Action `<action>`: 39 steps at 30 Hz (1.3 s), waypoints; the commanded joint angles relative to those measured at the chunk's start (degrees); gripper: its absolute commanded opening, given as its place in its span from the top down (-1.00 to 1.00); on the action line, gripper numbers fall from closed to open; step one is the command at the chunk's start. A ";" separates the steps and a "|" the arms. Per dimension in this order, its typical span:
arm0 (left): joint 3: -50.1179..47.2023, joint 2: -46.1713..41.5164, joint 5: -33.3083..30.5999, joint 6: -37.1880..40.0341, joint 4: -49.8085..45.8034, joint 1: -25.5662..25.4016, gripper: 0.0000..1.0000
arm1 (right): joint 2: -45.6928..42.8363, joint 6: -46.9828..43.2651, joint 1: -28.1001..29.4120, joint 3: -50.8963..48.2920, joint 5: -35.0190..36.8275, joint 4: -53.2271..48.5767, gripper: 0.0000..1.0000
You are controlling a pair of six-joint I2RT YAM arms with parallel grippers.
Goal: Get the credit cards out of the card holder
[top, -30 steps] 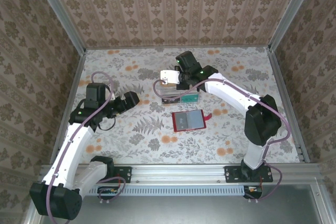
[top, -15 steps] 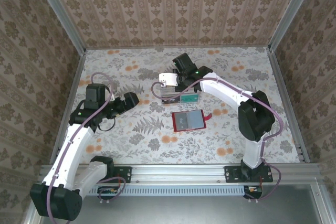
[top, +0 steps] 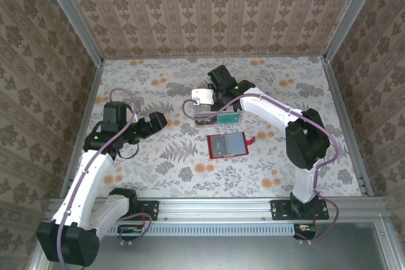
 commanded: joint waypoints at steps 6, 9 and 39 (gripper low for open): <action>-0.88 -0.84 0.91 0.50 -0.46 0.54 -1.00 | 2.69 -0.22 -0.13 2.70 -0.03 0.67 1.00; -0.97 -0.80 0.94 0.55 -0.44 0.59 -1.00 | 3.14 -0.05 -0.22 2.88 -0.06 0.65 1.00; -2.55 -0.90 1.64 -0.42 1.09 1.26 -1.00 | -1.93 0.66 -0.93 4.15 -0.76 -2.02 1.00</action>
